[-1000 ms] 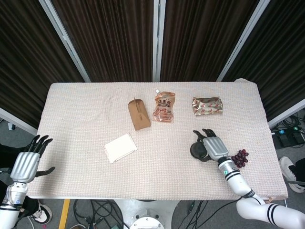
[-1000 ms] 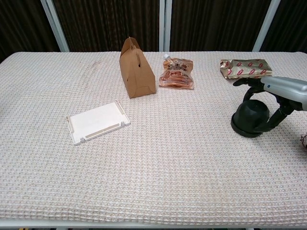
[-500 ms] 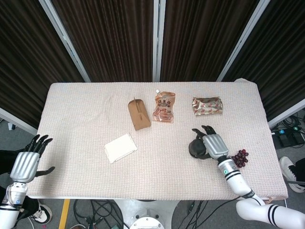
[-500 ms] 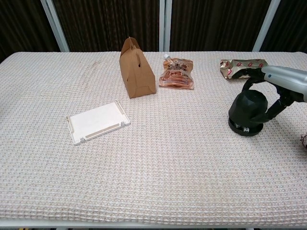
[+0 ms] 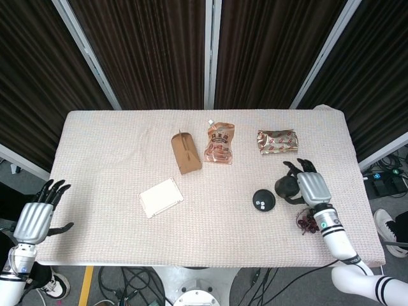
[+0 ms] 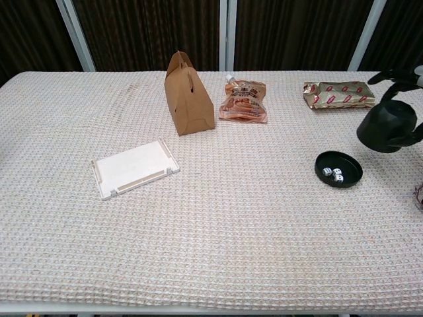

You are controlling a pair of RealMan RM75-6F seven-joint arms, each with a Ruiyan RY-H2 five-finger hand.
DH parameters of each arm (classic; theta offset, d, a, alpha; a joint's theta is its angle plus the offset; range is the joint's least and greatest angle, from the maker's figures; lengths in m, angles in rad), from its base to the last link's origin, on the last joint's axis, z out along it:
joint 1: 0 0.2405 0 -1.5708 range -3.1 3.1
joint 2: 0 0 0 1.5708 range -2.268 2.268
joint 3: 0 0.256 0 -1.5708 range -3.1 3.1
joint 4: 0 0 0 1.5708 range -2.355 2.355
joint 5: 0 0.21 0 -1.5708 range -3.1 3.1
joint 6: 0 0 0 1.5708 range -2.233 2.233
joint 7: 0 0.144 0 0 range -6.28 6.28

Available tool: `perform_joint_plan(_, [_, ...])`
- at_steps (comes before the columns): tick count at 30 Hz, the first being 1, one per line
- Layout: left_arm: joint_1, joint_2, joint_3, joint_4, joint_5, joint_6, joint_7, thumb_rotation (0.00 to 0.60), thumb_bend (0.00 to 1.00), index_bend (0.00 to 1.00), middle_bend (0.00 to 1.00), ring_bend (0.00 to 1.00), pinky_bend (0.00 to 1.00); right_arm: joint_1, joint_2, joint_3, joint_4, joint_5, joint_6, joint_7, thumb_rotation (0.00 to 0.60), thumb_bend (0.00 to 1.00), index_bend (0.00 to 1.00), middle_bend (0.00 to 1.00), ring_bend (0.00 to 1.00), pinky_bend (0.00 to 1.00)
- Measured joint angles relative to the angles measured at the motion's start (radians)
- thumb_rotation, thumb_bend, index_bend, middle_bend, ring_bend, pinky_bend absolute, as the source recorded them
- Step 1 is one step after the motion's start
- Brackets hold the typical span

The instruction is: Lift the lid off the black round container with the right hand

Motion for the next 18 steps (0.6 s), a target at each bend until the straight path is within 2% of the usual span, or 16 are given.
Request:
perform_joint_plan(4, [-0.001, -0.003, 0.001, 0.001, -0.001, -0.004, 0.003, 0.600, 0.02, 0.14, 0.07, 0.00, 0.22, -0.015, -0.014, -0.012, 0.062, 0.006, -0.019, 0.046, 0.600, 0.08, 0.12, 0.38, 0.01, 0.00])
perform_joint_plan(6, [-0.002, -0.005, 0.000, 0.002, -0.001, -0.005, 0.005, 0.600, 0.02, 0.14, 0.07, 0.00, 0.22, -0.018, -0.024, -0.018, 0.086, -0.003, -0.032, 0.067, 0.600, 0.04, 0.08, 0.29, 0.00, 0.00])
perform_joint_plan(8, [-0.003, -0.006, -0.002, 0.002, -0.003, -0.005, 0.009, 0.600, 0.02, 0.14, 0.07, 0.00, 0.22, -0.018, -0.025, -0.020, 0.091, -0.011, -0.043, 0.087, 0.600, 0.00, 0.02, 0.14, 0.00, 0.00])
perform_joint_plan(11, [-0.002, -0.003, -0.003, 0.000, -0.006, -0.002, 0.009, 0.600, 0.02, 0.14, 0.07, 0.00, 0.22, -0.018, -0.017, -0.019, 0.084, -0.034, -0.048, 0.132, 0.600, 0.00, 0.00, 0.01, 0.00, 0.00])
perform_joint_plan(18, [-0.001, 0.002, -0.004, -0.009, 0.000, 0.005, 0.011, 0.600, 0.02, 0.14, 0.07, 0.00, 0.22, -0.035, 0.051, -0.012, -0.002, -0.104, 0.020, 0.171, 0.600, 0.00, 0.00, 0.00, 0.00, 0.00])
